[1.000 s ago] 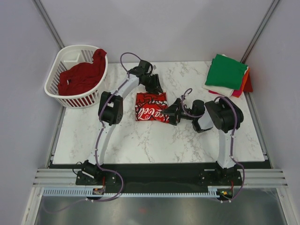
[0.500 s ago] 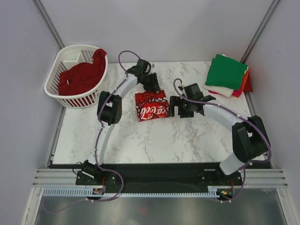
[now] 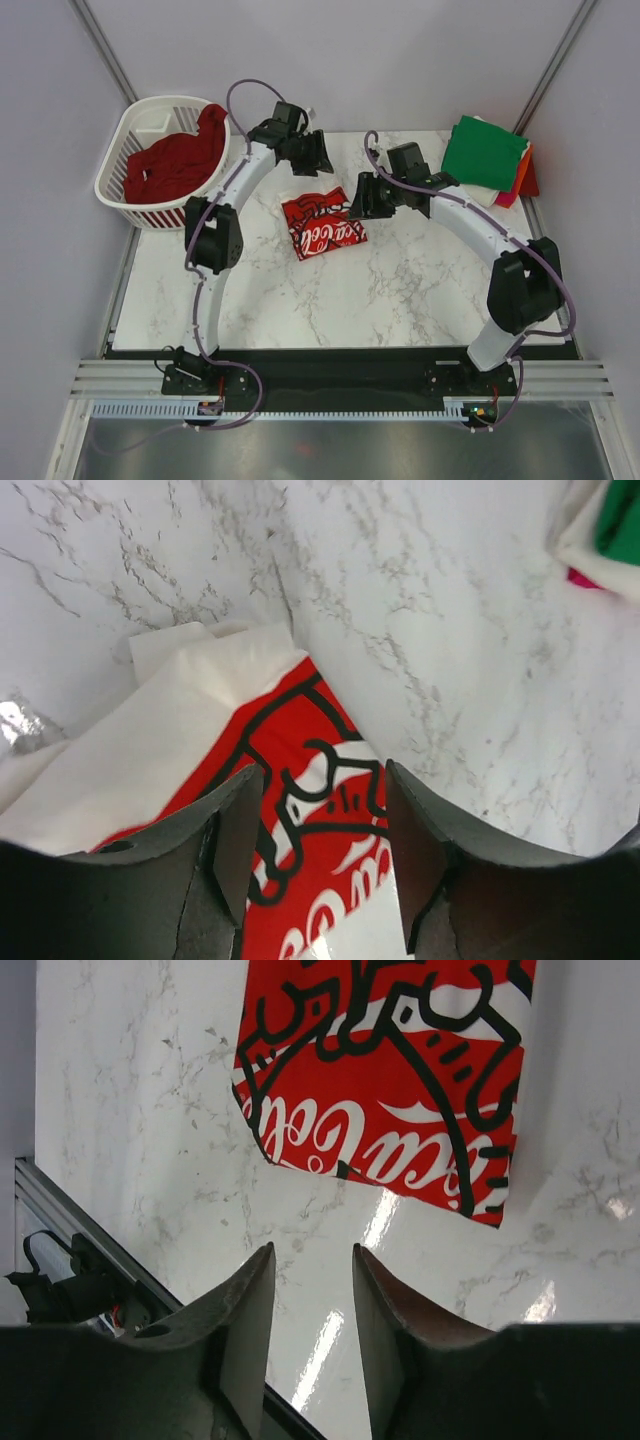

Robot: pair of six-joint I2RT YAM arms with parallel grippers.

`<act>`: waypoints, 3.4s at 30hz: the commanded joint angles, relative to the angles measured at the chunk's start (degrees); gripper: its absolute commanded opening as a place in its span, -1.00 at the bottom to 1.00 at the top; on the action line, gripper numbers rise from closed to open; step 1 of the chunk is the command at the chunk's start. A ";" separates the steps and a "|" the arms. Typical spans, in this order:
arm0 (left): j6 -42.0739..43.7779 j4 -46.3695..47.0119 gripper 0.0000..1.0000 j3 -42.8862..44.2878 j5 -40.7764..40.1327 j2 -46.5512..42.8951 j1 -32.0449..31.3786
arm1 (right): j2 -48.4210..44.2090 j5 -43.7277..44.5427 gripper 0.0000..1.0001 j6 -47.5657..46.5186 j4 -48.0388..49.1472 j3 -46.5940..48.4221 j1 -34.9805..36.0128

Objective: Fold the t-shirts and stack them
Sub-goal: Fold the tshirt

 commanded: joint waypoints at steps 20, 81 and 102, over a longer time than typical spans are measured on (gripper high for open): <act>-6.00 14.05 -0.15 -49.11 -10.29 -17.97 -6.41 | 24.71 -10.71 -0.45 1.01 17.12 -1.63 -6.59; 2.35 -1.59 0.16 -9.65 -7.84 -9.34 3.00 | 34.46 -12.55 0.96 3.64 15.63 18.75 -12.83; 2.17 -4.85 0.13 -65.01 -17.68 -61.19 -3.51 | 47.29 -5.87 -0.10 7.68 16.51 28.15 -6.59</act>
